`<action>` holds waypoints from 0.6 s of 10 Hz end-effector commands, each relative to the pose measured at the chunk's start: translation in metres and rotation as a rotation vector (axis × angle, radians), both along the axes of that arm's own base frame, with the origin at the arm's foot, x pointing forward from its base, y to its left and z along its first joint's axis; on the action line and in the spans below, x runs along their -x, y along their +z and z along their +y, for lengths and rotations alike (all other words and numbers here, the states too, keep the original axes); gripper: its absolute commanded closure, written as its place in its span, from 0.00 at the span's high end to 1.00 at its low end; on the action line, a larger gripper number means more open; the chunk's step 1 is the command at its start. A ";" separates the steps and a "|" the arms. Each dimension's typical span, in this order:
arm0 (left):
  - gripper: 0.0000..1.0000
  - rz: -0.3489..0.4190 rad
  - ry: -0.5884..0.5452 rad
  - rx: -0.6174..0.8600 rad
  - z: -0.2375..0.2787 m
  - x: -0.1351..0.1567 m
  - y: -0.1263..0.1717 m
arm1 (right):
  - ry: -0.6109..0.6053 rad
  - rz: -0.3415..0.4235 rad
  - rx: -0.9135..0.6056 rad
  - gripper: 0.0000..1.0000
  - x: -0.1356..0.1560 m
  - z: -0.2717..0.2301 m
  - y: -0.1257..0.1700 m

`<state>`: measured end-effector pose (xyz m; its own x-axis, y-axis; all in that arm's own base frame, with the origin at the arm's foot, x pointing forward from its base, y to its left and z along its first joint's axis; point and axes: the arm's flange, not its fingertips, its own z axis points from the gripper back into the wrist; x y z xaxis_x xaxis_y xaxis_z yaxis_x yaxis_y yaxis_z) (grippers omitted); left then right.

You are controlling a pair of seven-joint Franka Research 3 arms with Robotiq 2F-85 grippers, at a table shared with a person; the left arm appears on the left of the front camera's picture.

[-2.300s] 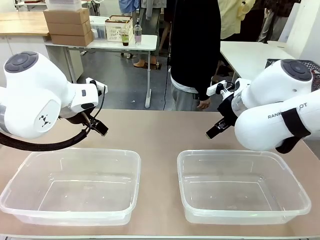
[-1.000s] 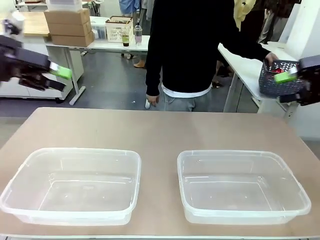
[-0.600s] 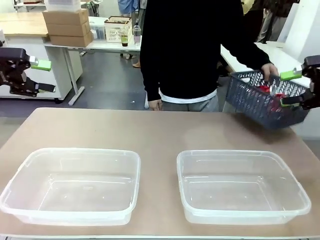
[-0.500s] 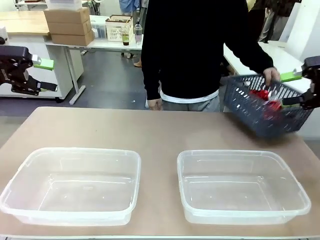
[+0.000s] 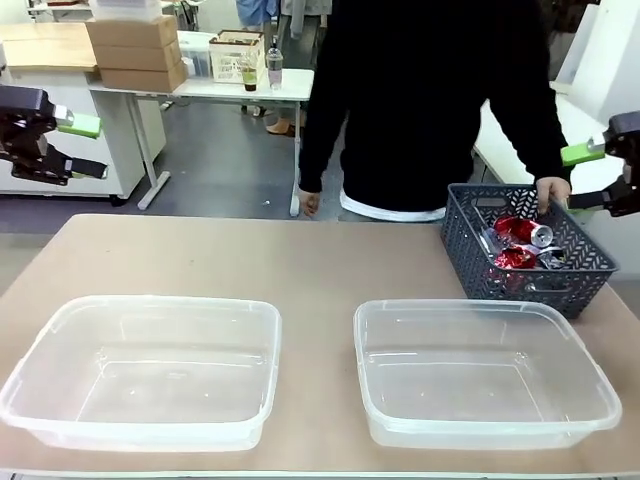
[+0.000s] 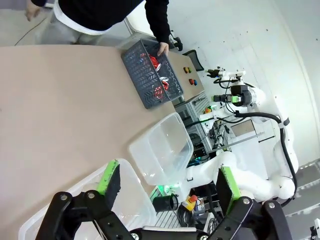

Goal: Sort the waste into each basket.
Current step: Pick up the Organizing box on the left side of the table and lift it.

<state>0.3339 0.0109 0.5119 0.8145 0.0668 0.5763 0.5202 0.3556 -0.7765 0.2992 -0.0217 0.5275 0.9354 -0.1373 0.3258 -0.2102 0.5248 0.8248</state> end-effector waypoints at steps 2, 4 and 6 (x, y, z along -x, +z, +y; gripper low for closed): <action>1.00 0.028 0.019 -0.141 0.004 0.013 0.003 | 0.034 -0.034 0.073 1.00 -0.015 0.050 0.014; 1.00 0.059 0.171 -0.450 0.020 0.066 0.018 | 0.201 -0.018 0.223 1.00 -0.013 0.177 0.014; 1.00 0.089 0.059 -0.681 0.001 0.096 0.016 | 0.318 -0.049 0.486 1.00 0.008 0.299 -0.026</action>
<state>0.2760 0.0401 0.5490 0.8453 -0.1475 0.5135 0.4090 0.7970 -0.4444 0.2660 0.2343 0.5126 0.8950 0.2982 0.3316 -0.4437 0.6701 0.5950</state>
